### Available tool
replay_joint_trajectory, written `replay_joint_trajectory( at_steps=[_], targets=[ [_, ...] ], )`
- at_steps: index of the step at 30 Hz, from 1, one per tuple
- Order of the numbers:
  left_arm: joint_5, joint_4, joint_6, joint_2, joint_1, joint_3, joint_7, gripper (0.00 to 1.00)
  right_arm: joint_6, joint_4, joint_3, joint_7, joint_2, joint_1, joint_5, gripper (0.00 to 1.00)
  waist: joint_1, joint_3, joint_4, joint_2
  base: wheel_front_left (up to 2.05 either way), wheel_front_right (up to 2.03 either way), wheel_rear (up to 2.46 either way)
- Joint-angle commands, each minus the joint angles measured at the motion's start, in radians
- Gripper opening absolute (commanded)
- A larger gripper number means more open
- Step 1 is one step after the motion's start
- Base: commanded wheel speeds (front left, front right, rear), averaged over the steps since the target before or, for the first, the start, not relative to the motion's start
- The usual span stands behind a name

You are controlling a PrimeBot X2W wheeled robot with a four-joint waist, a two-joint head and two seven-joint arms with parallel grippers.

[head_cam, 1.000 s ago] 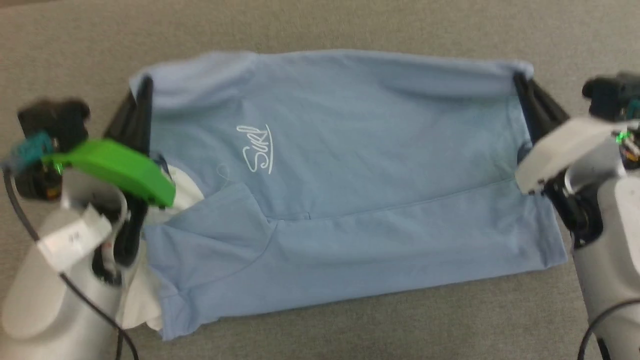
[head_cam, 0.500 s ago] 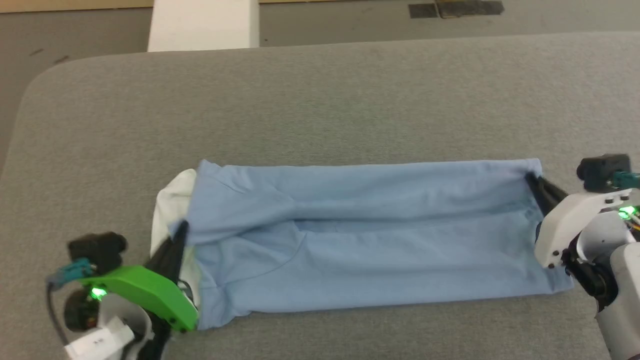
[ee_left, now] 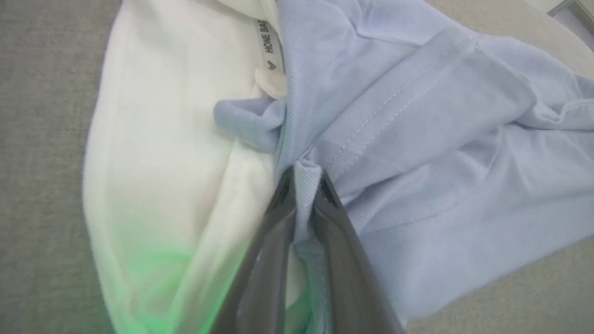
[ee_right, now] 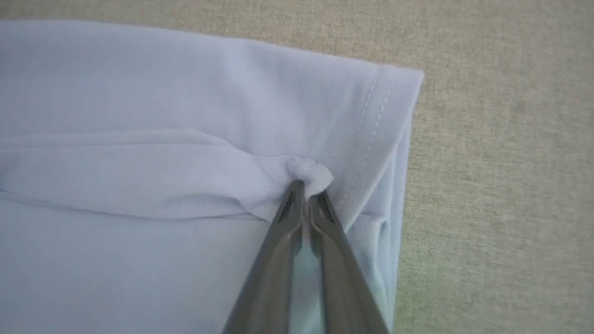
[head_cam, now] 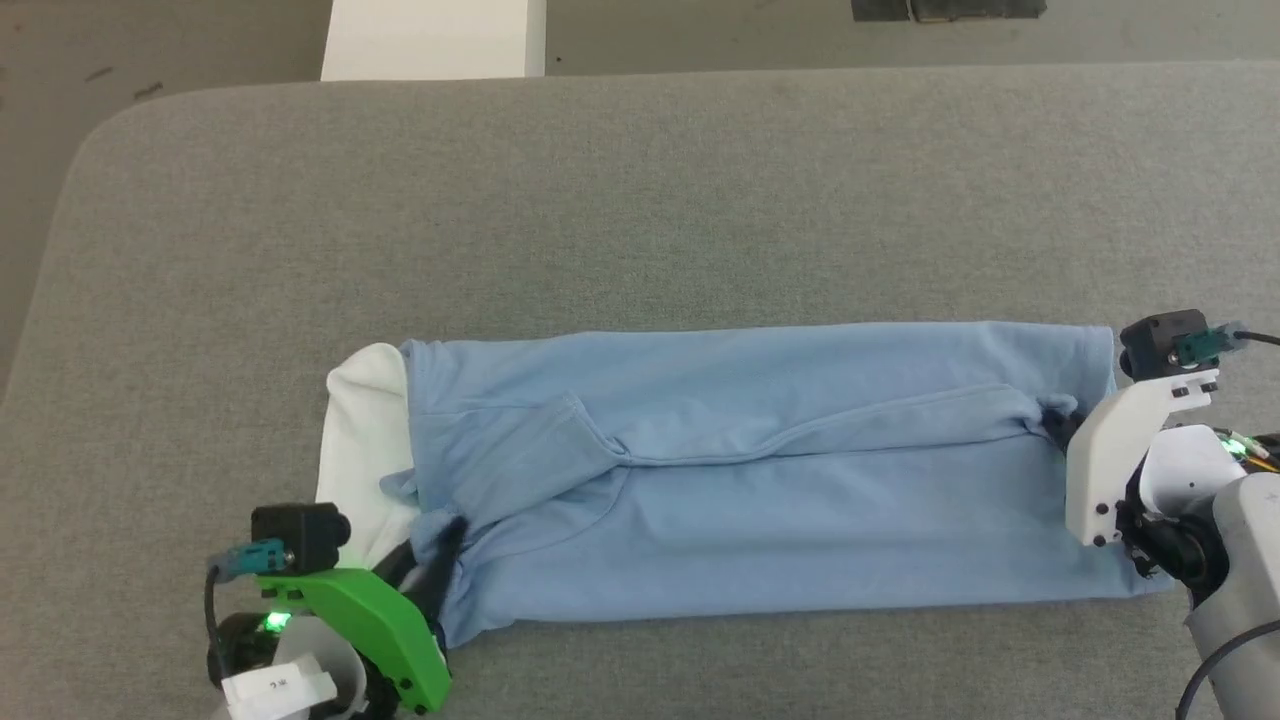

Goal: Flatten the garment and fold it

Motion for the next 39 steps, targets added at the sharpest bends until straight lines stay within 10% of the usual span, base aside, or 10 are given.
replay_joint_trajectory(
  at_steps=[1,22,39],
  targets=[
    [0.002,0.012,-0.002,-0.009,-0.001,-0.003,-0.004,1.00,-0.001,0.015,-0.006,0.021,0.014,0.031,0.007,1.00,0.0001,-0.015,0.006,0.0000,0.00,0.00,0.00],
    [0.283,0.034,0.117,-0.125,-0.098,0.122,-0.399,1.00,-0.001,-0.332,-0.399,-0.148,0.252,0.327,-0.081,1.00,0.0001,-0.138,0.050,0.0000,0.00,0.00,0.00],
    [0.504,0.066,0.013,-0.272,-0.108,0.296,-0.400,1.00,-0.001,0.079,-0.599,-0.044,0.305,0.045,-0.232,1.00,0.0001,-0.133,0.023,0.0000,0.00,0.00,0.00]
  ],
)
